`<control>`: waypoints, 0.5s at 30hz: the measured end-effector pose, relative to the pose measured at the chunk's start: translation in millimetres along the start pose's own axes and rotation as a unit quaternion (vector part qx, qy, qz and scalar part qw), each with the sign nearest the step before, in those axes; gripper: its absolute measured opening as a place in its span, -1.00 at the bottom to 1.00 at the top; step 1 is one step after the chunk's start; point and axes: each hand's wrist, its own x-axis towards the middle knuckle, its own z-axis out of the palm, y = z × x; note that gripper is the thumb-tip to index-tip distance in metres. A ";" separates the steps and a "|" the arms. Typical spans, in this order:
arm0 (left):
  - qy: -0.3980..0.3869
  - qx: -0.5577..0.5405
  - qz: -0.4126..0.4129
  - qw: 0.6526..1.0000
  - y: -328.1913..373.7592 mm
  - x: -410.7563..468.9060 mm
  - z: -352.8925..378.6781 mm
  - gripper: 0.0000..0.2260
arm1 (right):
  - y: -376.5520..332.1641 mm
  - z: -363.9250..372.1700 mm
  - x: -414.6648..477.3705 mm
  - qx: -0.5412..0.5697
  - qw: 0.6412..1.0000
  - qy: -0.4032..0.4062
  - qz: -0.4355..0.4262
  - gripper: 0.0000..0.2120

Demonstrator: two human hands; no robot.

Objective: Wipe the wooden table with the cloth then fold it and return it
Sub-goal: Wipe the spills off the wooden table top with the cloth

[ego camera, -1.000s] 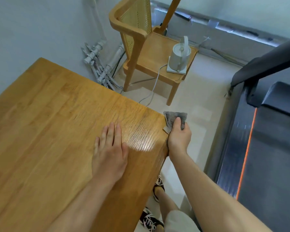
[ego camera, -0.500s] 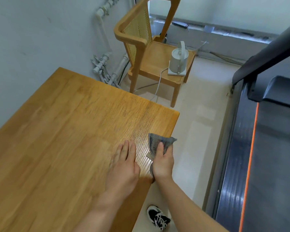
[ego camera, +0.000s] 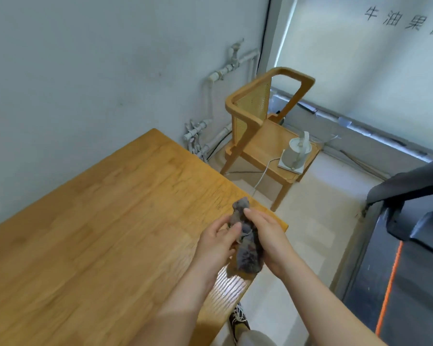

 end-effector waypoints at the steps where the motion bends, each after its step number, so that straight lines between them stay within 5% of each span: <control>1: 0.024 -0.013 0.018 0.999 5.6 6.5 -1.0 -0.73 | -6.3 3.3 7.0 -0.019 1.000 -0.008 0.009 -0.79; 4: 0.124 -0.001 0.067 0.990 15.9 27.1 -8.4 -0.72 | -18.3 6.5 36.0 -0.215 0.974 0.056 -0.042 -0.83; 7: 0.186 0.014 0.078 0.979 25.5 55.6 -16.9 -0.69 | -39.6 11.8 78.0 -0.431 0.874 0.115 -0.196 -0.83; 10: 0.243 0.029 0.092 0.965 35.7 92.0 -24.1 -0.66 | -59.3 22.4 121.6 -0.494 0.800 0.122 -0.318 -0.77; 13: 0.285 0.059 0.100 0.951 37.8 125.6 -36.0 -0.64 | -51.5 31.3 170.9 -0.613 0.742 0.077 -0.259 -0.55; 15: 0.319 0.096 0.056 0.941 29.5 139.3 -54.9 -0.56 | -34.7 38.2 196.3 -0.654 0.743 0.022 -0.140 -0.39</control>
